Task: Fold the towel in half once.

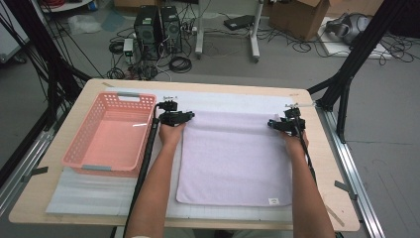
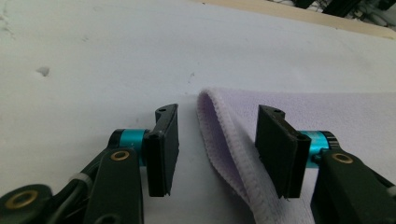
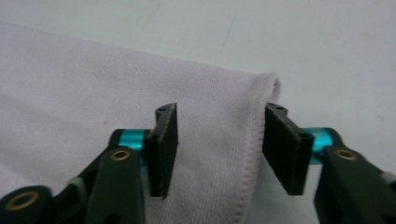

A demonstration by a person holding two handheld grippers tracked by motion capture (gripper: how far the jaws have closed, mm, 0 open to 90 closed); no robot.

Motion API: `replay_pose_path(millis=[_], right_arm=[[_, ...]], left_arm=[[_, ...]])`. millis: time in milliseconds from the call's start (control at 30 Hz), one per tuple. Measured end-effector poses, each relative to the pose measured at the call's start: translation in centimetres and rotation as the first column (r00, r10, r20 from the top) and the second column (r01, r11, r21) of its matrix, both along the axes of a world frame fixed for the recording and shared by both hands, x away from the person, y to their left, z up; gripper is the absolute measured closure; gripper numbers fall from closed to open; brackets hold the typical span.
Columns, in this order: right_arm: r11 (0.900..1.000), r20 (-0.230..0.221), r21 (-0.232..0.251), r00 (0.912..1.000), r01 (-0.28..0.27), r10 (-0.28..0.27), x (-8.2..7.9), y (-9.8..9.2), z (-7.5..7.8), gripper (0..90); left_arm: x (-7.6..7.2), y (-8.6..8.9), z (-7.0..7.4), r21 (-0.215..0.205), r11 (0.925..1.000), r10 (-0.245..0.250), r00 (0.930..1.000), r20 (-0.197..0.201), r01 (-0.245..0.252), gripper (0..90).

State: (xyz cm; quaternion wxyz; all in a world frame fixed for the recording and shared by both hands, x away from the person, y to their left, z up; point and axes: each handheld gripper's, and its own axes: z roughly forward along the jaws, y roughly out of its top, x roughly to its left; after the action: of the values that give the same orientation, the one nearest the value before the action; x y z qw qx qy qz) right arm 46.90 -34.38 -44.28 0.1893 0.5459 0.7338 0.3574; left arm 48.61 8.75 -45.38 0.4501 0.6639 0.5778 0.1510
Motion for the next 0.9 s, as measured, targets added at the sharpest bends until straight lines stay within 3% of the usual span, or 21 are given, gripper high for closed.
replay_pose_path(millis=[33, 67, 100, 133, 233, 267, 400, 433, 467, 500, 533, 633, 700, 767, 900], right_arm=[[1.0, -0.003, -0.016, 1.0, -0.009, 0.009, 0.1, 0.2, -0.1, 59.7], [0.999, 0.006, -0.034, 0.9999, -0.008, 0.008, 0.1, 0.5, -0.2, 65.6], [0.999, 0.011, -0.03, 0.9998, -0.016, 0.016, 0.1, 0.6, -0.2, 74.9], [0.999, 0.008, -0.022, 0.9995, -0.029, 0.029, 0.1, 0.7, -0.2, 79.5], [0.99, 0.036, -0.13, 0.9978, -0.051, 0.056, -0.1, 1.6, 0.3, 83.7], [0.99, 0.062, -0.134, 0.9964, -0.048, 0.057, -0.2, 1.7, 0.5, 83.8], [0.999, 0.198, -0.045, 0.9803, 0.017, -0.007, -0.8, 1.5, 1.7, 83.4], [0.999, 0.228, -0.042, 0.9735, 0.029, -0.019, -0.8, 1.6, 1.9, 81.1], [0.998, 0.232, -0.038, 0.9721, 0.047, -0.037, -0.8, 1.7, 1.9, 73.4], [0.996, 0.216, -0.033, 0.9741, 0.078, -0.069, -0.7, 1.6, 1.8, 58.7], [0.995, 0.193, -0.017, 0.9764, 0.102, -0.097, -0.6, 1.5, 1.7, 49.9], [0.99, 0.147, 0.028, 0.9788, 0.14, -0.142, -0.8, 0.7, 1.5, 47.6], [0.993, 0.142, 0.022, 0.9832, 0.113, -0.115, -1.0, 0.6, 1.5, 52.7], [0.997, 0.122, -0.004, 0.9898, 0.076, -0.075, -1.1, 0.7, 1.5, 52.4], [0.997, 0.107, -0.022, 0.992, 0.07, -0.067, -1.5, 0.2, 1.4, 48.9]], left_arm=[[0.0, -0.1, 0.0, 0.0, 0.9992, -0.04, 0.9992, -0.005, 0.04, 65.1], [0.0, -0.6, 0.0, 0.032, 0.9971, -0.069, 0.9976, 0.006, 0.069, 80.4], [0.0, -0.7, 0.1, 0.048, 0.9957, -0.08, 0.9968, 0.007, 0.08, 85.0], [0.1, -0.7, 0.2, 0.05, 0.9957, -0.079, 0.9968, 0.01, 0.078, 86.7], [0.0, -0.2, 0.7, 0.017, 0.9992, -0.037, 0.9982, 0.048, 0.036, 87.5], [-0.1, -0.1, 1.0, 0.008, 0.9996, -0.026, 0.9972, 0.07, 0.026, 87.6], [-0.5, 0.0, 2.2, -0.004, 0.9997, 0.023, 0.9881, 0.152, -0.023, 87.5], [-0.5, 0.0, 2.2, -0.025, 0.9989, 0.044, 0.9867, 0.157, -0.041, 86.6], [-0.5, 0.1, 2.1, -0.041, 0.9975, 0.063, 0.9869, 0.148, -0.058, 81.7], [-0.5, 0.2, 2.0, -0.045, 0.9964, 0.078, 0.988, 0.133, -0.072, 65.4], [-0.5, 0.3, 1.9, -0.042, 0.9959, 0.084, 0.9906, 0.108, -0.08, 50.4], [-0.8, 0.5, 1.5, -0.019, 0.9982, 0.059, 0.9936, 0.096, -0.057, 42.9], [-1.0, 0.5, 1.4, -0.023, 0.9989, 0.042, 0.9958, 0.081, -0.04, 41.4], [-1.1, 0.5, 1.5, -0.036, 0.9993, 0.013, 0.9974, 0.071, -0.011, 40.4], [-1.7, 0.1, 2.3, -0.051, 0.9969, -0.055, 0.9931, 0.103, 0.061, 35.2]])
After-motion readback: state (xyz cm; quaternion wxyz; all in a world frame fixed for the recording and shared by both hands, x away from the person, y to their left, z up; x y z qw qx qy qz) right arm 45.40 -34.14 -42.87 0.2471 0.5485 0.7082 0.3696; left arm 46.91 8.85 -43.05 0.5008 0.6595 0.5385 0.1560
